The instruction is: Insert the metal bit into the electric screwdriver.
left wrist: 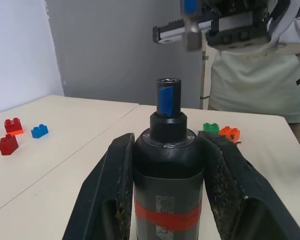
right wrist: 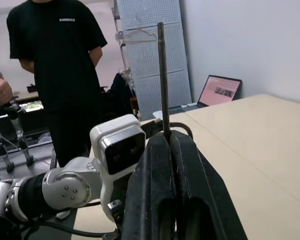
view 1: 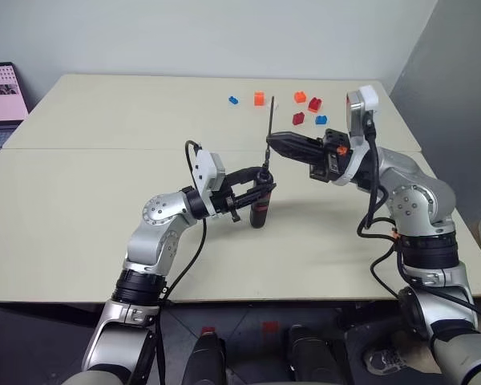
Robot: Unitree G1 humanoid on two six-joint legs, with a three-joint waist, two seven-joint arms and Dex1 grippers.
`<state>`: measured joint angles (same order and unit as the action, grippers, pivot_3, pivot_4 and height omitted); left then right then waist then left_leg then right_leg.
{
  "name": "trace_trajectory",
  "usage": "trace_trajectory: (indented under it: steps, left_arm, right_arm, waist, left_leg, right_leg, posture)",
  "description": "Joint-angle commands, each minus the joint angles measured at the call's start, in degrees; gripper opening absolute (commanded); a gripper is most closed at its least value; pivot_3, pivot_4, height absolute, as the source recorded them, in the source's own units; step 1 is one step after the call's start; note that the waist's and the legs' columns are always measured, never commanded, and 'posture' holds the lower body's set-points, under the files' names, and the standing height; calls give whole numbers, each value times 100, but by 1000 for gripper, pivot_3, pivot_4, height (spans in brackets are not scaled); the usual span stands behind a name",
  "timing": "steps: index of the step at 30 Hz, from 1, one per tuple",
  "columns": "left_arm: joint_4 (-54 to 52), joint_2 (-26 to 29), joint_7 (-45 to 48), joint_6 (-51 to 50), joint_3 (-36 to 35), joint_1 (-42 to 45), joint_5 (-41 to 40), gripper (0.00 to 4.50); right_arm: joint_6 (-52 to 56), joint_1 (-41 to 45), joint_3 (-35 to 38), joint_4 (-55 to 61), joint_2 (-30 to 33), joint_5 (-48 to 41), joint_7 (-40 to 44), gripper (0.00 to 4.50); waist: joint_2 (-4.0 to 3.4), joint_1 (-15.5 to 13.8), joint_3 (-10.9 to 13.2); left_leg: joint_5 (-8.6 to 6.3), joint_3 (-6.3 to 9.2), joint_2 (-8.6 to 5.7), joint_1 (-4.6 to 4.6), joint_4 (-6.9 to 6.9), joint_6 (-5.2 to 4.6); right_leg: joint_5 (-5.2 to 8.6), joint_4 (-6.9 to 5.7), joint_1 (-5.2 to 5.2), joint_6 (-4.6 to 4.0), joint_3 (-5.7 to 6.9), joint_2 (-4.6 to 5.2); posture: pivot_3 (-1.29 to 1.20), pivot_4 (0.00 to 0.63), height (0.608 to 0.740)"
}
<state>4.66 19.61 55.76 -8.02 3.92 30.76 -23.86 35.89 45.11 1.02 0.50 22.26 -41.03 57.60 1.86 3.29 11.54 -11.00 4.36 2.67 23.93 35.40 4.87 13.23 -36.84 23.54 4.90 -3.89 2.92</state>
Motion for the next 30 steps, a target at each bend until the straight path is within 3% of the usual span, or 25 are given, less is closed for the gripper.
trace_trajectory:
  steps: [1,30]
  left_arm:
    - [-35,134,20,3,-106,17,36,1609]
    - [-28,268,90,-15,-49,17,67,1609]
  right_arm:
    - [-318,187,-9,-77,46,172,203,0]
    - [-501,293,-126,-268,-53,384,406,0]
  waist:
    - [0,1,0]
    - [0,2,0]
  left_leg:
    - [0,0,0,0,0,0]
    - [0,0,0,-2,0,0]
  right_leg:
    - [0,0,0,0,0,0]
    - [0,-1,0,0,0,0]
  posture:
    - [0,150,740]
    - [0,150,740]
